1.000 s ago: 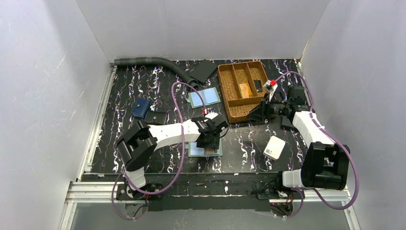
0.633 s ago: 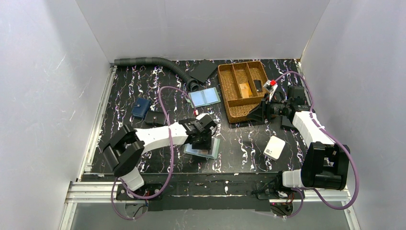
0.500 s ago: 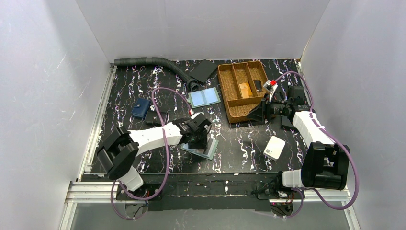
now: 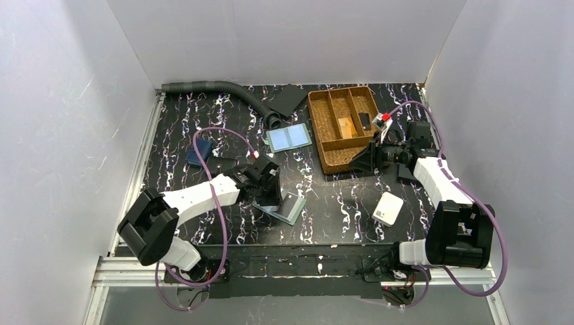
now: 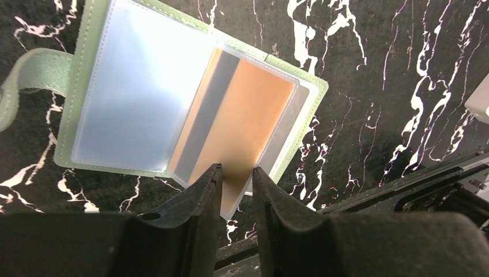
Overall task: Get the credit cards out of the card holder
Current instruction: Remove the credit card from the card holder.
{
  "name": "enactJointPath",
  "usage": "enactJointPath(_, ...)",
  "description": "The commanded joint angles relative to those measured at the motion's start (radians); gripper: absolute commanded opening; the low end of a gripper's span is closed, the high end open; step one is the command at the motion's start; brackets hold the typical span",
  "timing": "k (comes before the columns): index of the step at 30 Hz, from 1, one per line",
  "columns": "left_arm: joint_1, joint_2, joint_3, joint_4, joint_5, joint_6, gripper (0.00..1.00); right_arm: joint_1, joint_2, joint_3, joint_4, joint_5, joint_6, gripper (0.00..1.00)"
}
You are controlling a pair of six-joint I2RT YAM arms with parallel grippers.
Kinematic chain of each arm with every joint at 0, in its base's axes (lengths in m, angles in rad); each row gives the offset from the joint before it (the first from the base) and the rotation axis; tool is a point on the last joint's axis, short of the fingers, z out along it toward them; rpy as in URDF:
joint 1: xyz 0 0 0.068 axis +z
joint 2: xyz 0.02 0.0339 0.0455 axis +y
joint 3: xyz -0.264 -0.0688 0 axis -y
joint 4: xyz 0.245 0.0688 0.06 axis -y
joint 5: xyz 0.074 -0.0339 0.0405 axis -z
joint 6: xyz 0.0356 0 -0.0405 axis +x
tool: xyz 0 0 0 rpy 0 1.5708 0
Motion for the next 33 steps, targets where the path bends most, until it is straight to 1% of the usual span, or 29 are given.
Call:
enactJointPath(1,0.032,-0.043,0.003,-0.034,0.024,0.064,0.24,-0.003,0.002,0.014,-0.004,-0.020,-0.010,0.50)
enactJointPath(7,0.053,0.006,0.064,-0.123,0.012,0.158,0.21,-0.004,0.005,0.015,-0.004,-0.023,-0.010,0.50)
enactJointPath(9,0.056,0.029,0.086,-0.156,0.005,0.183,0.16,-0.003,0.005,0.016,-0.006,-0.023,-0.011,0.50)
enactJointPath(11,0.058,0.040,0.105,-0.186,-0.034,0.199,0.14,-0.003,0.005,0.014,-0.006,-0.023,-0.011,0.50)
enactJointPath(14,0.062,0.039,0.120,-0.206,-0.073,0.218,0.13,-0.003,0.005,0.014,-0.006,-0.023,-0.011,0.50)
enactJointPath(18,0.072,0.055,0.151,-0.255,-0.125,0.246,0.09,-0.003,0.006,0.014,-0.006,-0.026,-0.010,0.50)
enactJointPath(19,0.072,0.061,0.158,-0.262,-0.135,0.253,0.09,-0.003,0.006,0.013,-0.006,-0.026,-0.010,0.50)
enactJointPath(22,0.075,0.074,0.176,-0.297,-0.168,0.266,0.15,-0.003,0.006,0.014,-0.006,-0.027,-0.010,0.50)
enactJointPath(26,0.079,0.079,0.184,-0.306,-0.180,0.276,0.19,-0.003,0.007,0.014,-0.006,-0.030,-0.010,0.50)
enactJointPath(28,0.087,0.084,0.183,-0.299,-0.163,0.280,0.20,-0.003,0.008,0.014,-0.007,-0.030,-0.010,0.50)
enactJointPath(33,0.113,0.083,0.170,-0.273,-0.128,0.280,0.14,-0.003,0.006,0.014,-0.007,-0.030,-0.011,0.50)
